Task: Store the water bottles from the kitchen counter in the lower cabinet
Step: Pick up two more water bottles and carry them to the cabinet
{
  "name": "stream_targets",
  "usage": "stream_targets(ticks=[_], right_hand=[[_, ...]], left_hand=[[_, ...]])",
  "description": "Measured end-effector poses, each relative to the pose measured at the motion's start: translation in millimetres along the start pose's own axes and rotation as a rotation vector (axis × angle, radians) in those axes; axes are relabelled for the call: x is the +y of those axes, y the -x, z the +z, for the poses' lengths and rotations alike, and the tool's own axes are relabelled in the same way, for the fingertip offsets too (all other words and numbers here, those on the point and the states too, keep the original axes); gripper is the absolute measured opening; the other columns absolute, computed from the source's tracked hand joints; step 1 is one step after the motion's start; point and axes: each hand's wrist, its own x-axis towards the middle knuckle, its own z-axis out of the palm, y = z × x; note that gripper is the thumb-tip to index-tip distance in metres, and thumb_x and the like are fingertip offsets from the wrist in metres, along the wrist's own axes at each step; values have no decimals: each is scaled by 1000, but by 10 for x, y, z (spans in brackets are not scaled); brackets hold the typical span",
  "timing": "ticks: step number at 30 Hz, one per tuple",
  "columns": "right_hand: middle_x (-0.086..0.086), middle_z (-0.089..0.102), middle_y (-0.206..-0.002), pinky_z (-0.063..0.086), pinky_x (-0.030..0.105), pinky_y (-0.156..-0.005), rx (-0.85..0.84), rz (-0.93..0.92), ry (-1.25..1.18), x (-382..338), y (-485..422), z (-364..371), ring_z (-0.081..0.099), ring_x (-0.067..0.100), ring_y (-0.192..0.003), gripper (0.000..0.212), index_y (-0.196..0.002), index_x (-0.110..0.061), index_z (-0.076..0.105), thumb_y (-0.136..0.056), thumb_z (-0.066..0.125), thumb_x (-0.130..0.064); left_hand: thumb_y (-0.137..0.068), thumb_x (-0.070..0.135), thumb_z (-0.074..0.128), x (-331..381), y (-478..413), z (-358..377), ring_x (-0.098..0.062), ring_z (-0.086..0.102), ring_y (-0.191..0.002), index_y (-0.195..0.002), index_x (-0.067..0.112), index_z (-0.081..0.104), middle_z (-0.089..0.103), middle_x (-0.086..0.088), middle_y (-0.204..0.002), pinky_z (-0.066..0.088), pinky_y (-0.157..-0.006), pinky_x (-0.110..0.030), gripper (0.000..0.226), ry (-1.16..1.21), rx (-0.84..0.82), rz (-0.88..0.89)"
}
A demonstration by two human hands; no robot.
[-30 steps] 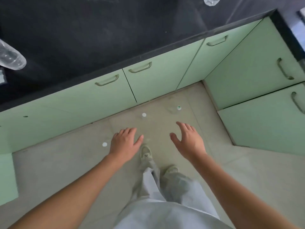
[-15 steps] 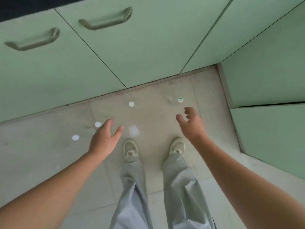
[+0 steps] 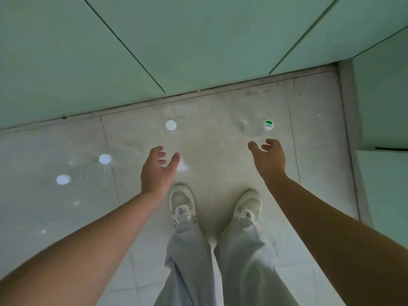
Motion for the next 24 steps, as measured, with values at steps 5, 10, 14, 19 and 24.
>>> stream_targets(ticks=[5, 10, 14, 19, 24], right_hand=[[1, 56, -135, 48, 34, -91, 115, 43, -170, 174, -591, 470, 60, 20, -114, 85, -145, -15, 39, -78, 81, -46], [-6, 59, -120, 43, 28, -83, 243, 30, -321, 316, -976, 731, 57, 14, -103, 72, -134, -20, 48, -75, 84, -41], [-6, 64, -116, 48, 29, -85, 290, -41, -326, 367, -1181, 786, 63, 15, -102, 69, -128, -25, 53, -69, 86, -39], [-9, 67, -105, 45, 17, -72, 260, -72, -314, 362, -1149, 720, 65, 12, -95, 61, -121, -25, 59, -68, 87, -36], [-9, 68, -104, 51, 24, -77, 170, -100, -230, 414, -587, 551, 66, 12, -94, 60, -118, -27, 60, -67, 86, -42]], left_hand=[[-83, 56, 74, -15, -592, 518, -16, 61, -112, -146, 22, 41, 56, 4, -133, 44, -89, -31, 79, 127, 99, -83], [-79, 55, 79, -77, -1056, 885, -20, 61, -116, -135, 20, 50, 59, 4, -122, 44, -92, -32, 72, 153, 166, -79], [-80, 48, 80, -37, -1200, 1040, -14, 54, -119, -140, 20, 49, 59, 6, -129, 39, -99, -28, 73, 201, 239, -50], [-76, 47, 82, -151, -1160, 937, -13, 64, -104, -127, 20, 62, 69, 7, -114, 47, -93, -31, 61, 152, 245, -23], [-79, 40, 83, -91, -716, 559, -12, 63, -95, -113, 20, 66, 68, 9, -101, 42, -75, -15, 44, 76, 155, 30]])
